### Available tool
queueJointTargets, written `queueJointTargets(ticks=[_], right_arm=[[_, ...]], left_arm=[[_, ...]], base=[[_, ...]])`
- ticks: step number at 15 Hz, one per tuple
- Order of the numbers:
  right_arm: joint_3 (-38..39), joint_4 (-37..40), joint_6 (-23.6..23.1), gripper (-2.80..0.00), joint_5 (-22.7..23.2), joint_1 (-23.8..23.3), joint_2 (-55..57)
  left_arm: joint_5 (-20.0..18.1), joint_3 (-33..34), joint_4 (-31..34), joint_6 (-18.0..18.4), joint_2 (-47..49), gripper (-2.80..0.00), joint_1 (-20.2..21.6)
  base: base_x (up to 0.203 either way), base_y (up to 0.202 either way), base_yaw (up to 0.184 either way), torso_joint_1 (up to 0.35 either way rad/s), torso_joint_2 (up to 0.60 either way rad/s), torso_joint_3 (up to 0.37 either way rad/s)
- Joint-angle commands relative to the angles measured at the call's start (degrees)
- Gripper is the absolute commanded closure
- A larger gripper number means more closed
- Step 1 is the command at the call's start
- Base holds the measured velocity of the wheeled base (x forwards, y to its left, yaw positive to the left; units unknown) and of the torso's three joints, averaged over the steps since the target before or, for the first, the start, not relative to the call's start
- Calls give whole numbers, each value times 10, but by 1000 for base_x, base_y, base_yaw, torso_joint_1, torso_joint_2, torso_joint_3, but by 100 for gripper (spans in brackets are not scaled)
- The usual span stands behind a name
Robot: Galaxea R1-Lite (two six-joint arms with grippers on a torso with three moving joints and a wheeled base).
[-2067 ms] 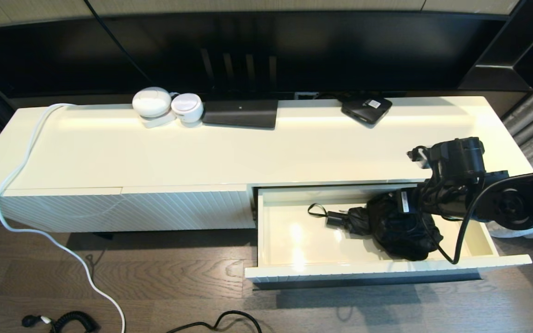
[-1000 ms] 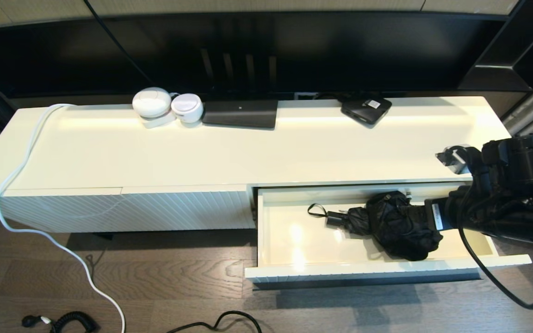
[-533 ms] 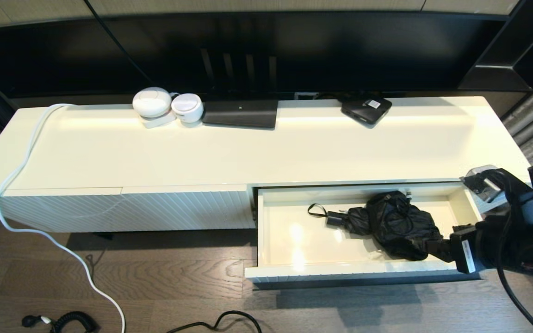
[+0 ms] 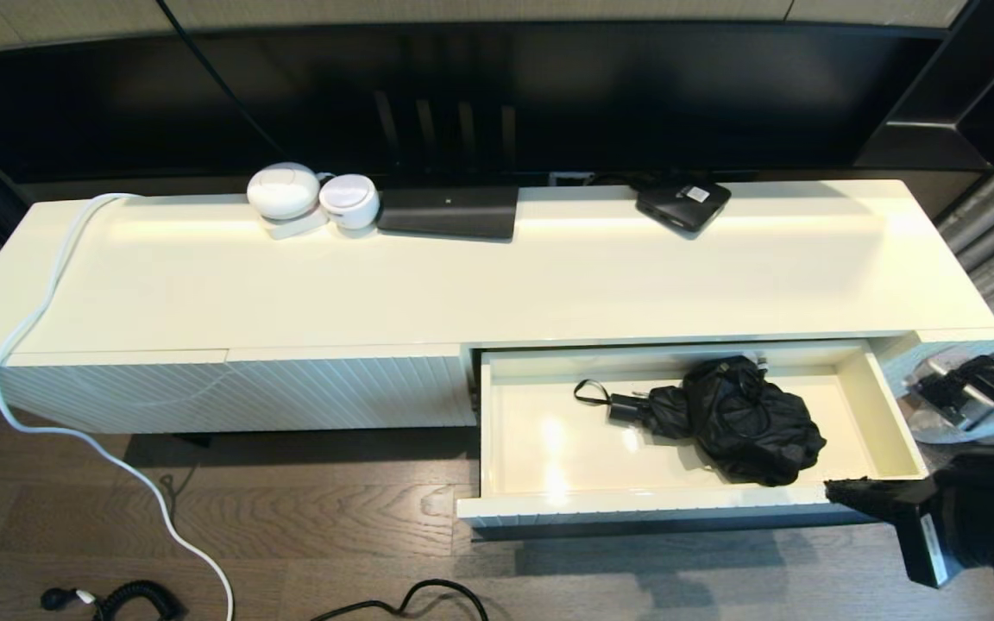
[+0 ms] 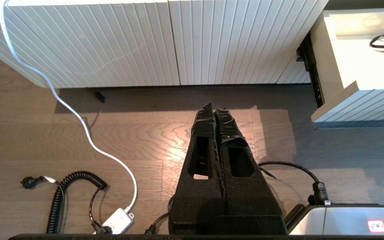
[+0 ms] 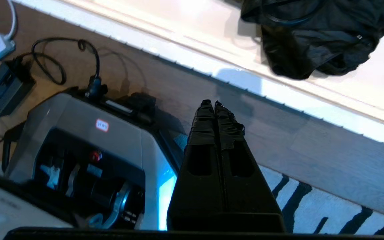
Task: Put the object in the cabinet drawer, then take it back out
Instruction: Close the drawer
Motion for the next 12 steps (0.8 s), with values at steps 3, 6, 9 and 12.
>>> queueJointTargets(ticks=[3, 6, 9, 12], right_arm=[[12, 71, -52, 0, 56, 0, -56], [30, 83, -96, 0, 80, 5, -72], [43, 83, -141, 0, 89, 64, -60], [59, 82, -166, 0, 86, 99, -35]], left_arm=[[0, 0, 0, 0, 0, 0, 0], [0, 1, 0, 0, 0, 0, 0], [0, 0, 0, 0, 0, 0, 0], [0, 0, 0, 0, 0, 0, 0]], base=[[0, 0, 0, 0, 0, 0], [0, 0, 0, 0, 0, 0], [0, 0, 0, 0, 0, 0], [0, 0, 0, 0, 0, 0]])
